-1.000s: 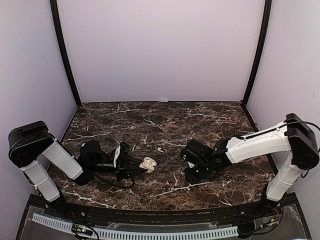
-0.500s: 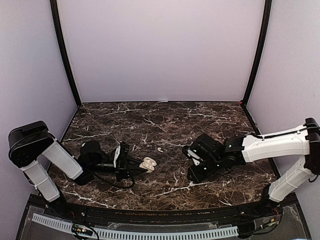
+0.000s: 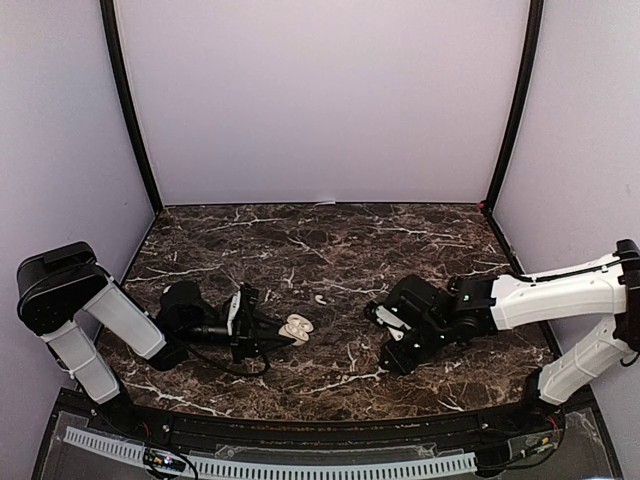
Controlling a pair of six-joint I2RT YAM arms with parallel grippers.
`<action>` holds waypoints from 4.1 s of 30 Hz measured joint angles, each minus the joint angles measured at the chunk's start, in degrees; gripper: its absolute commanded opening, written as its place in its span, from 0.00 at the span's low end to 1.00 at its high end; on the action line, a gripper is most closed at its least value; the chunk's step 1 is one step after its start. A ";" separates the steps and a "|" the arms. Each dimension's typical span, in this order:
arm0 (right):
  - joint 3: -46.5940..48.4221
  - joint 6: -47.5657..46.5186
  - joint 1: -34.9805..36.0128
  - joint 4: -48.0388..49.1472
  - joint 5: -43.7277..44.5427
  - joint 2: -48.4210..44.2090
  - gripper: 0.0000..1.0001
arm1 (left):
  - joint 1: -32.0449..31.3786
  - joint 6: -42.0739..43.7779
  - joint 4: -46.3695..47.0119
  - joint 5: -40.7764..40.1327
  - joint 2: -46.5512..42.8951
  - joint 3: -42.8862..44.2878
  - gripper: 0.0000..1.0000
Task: Insert the wireless bluetooth earbuds into the charging case
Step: Place the right earbud at the center of the board, then adjust the right earbud at the center of the board, then pick up the right earbud from the center of the board.
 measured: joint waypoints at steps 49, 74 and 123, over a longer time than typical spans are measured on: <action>6.62 -51.17 -2.36 -9.42 -0.46 12.00 0.00 | 3.43 -6.51 7.69 -10.60 -3.85 -7.96 0.10; 9.35 -51.39 -1.86 -5.18 -4.37 15.78 0.00 | 4.50 -6.19 7.69 -15.72 -5.81 -9.29 0.10; 10.43 -52.15 -9.79 -1.66 -10.86 -1.31 0.54 | 4.07 3.26 15.72 3.58 1.03 -12.66 0.03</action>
